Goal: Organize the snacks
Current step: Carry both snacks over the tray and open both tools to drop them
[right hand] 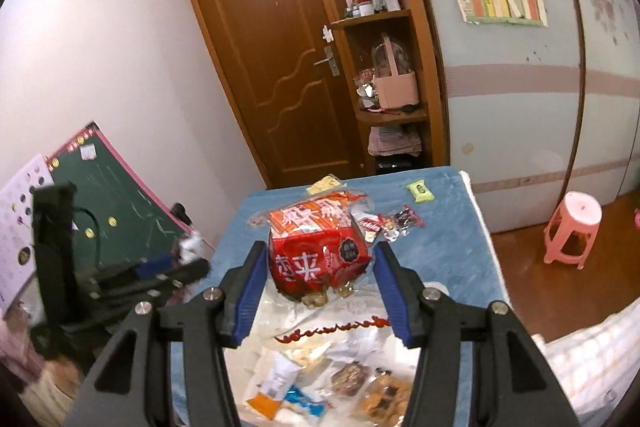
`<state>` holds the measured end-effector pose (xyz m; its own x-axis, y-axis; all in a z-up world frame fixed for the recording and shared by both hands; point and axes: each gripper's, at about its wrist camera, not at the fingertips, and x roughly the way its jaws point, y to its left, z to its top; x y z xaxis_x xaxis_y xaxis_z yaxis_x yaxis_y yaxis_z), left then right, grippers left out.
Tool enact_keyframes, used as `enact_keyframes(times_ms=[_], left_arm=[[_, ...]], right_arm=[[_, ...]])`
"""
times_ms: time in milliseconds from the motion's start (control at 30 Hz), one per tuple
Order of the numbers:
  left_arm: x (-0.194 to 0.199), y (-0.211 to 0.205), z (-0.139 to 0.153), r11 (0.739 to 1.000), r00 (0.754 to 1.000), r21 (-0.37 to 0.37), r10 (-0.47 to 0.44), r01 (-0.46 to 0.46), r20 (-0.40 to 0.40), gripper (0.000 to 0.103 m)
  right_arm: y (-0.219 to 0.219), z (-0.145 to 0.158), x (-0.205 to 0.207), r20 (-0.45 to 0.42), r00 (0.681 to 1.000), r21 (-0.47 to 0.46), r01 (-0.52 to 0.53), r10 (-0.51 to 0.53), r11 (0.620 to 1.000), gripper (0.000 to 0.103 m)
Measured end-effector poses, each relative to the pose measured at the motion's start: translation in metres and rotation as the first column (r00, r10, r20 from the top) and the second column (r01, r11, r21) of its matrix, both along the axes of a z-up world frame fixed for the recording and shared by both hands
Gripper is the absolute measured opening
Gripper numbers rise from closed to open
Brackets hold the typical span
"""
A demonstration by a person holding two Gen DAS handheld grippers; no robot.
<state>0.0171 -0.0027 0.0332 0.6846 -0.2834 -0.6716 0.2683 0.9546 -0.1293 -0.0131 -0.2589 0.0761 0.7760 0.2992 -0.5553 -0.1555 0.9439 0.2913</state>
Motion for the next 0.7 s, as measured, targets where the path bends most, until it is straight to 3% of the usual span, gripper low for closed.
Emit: enact_keyframes(times_ms=[200,300,500,533,567,633,700], left_arm=[[-0.006,-0.017,-0.038,0.997,0.999,0.05,0.05,-0.05,-0.006,0.037],[-0.004,-0.025,-0.057,0.998,0.998,0.055,0.026,-0.023,-0.063,0.037],[-0.009,-0.037,-0.085,0.992,0.996,0.122,0.036,-0.026,-0.083,0.037],[-0.01,-0.038,-0.089,0.991,0.995,0.131,0.045,-0.033,-0.086,0.043],[-0.012,-0.037,-0.095,0.99,0.994,0.135,0.058,-0.046,-0.09,0.066],[-0.015,-0.033,-0.1,0.985,0.991,0.144,0.108,-0.096,-0.076,0.089],[-0.017,-0.029,-0.102,0.984,0.99,0.138,0.126,-0.116,-0.065,0.092]], right_arm=[[0.005,-0.03,-0.015,-0.028,0.999,-0.003,0.043,-0.043,0.999,0.054],[0.01,-0.05,-0.013,-0.068,0.995,-0.072,0.068,-0.073,0.995,0.055],[0.023,-0.094,-0.013,-0.142,0.987,-0.158,0.057,-0.079,0.986,0.061],[0.025,-0.103,-0.013,-0.157,0.985,-0.157,0.048,-0.073,0.986,0.062],[0.026,-0.11,-0.013,-0.172,0.983,-0.148,0.041,-0.066,0.988,0.063],[0.024,-0.119,-0.012,-0.19,0.979,-0.136,0.049,-0.074,0.99,0.068],[0.021,-0.124,-0.013,-0.196,0.976,-0.124,0.067,-0.091,0.99,0.076]])
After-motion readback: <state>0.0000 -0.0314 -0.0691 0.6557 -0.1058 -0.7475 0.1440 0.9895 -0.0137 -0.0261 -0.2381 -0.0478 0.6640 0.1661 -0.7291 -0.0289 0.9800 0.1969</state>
